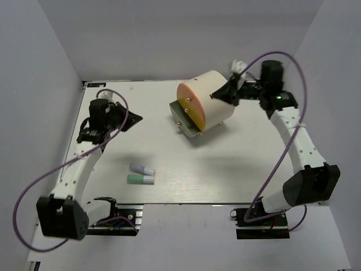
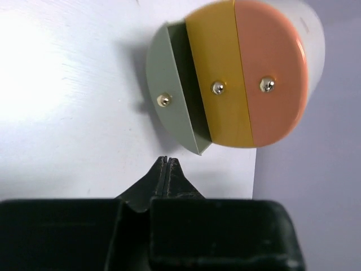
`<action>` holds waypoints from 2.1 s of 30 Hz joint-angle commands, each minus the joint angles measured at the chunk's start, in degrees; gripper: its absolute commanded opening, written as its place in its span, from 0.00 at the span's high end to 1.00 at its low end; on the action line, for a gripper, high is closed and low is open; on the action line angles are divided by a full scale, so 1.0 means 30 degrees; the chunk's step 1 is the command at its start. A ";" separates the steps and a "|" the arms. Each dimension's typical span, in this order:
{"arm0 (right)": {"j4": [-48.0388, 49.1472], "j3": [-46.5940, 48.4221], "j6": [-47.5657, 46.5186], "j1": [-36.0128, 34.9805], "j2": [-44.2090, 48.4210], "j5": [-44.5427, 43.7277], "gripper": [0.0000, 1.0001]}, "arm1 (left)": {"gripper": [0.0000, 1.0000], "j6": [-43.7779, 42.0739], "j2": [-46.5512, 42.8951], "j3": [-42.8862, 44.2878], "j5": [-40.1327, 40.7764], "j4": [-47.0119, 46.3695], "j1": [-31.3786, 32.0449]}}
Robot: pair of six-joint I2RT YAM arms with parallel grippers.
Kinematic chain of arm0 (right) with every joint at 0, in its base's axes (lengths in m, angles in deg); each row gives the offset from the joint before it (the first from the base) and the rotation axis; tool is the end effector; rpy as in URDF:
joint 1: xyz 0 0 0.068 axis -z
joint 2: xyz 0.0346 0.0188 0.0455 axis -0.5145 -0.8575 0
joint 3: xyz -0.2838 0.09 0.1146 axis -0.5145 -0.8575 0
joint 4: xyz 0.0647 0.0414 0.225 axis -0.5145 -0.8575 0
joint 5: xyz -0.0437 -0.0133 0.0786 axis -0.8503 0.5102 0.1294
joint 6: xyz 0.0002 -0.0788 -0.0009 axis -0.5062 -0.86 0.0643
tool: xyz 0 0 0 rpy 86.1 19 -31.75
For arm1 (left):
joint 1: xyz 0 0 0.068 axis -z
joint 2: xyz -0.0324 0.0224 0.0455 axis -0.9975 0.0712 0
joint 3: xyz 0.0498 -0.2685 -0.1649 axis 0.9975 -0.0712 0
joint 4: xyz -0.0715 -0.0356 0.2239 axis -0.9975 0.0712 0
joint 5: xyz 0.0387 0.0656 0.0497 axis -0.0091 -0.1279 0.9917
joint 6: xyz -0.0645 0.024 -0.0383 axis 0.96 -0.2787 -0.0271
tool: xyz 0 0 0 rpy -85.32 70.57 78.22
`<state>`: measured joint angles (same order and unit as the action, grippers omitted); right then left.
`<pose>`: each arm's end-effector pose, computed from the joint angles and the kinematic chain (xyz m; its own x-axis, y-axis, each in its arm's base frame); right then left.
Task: Organize the makeup
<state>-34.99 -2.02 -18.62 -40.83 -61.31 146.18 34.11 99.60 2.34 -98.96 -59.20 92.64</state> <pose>0.2872 0.1093 0.4638 0.2248 -0.2171 -0.9499 -0.9178 0.2803 -0.2813 0.2421 -0.0531 0.3437 -0.6521 -0.6017 -0.4612 -0.0777 0.6582 -0.7489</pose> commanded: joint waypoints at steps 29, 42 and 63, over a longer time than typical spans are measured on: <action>0.5839 0.1570 0.8138 -1.7275 -1.2446 -1.2699 0.34 | 0.45 0.2209 -1.3200 -0.0374 1.0513 0.9946 0.0045; 0.8774 0.0105 0.8286 -1.8331 -1.3092 -1.4927 0.34 | 0.45 0.2209 -1.3258 -0.0141 1.0337 1.0706 0.0045; 1.0298 -0.2152 0.5973 -1.8537 -1.3853 -1.8618 0.56 | 0.45 0.2414 -1.3551 -0.0433 0.9870 1.1264 0.0045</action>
<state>-6.44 -7.77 1.48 -96.61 -101.90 94.12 41.30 58.86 0.33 -68.21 -26.17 92.64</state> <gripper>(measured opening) 0.468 0.552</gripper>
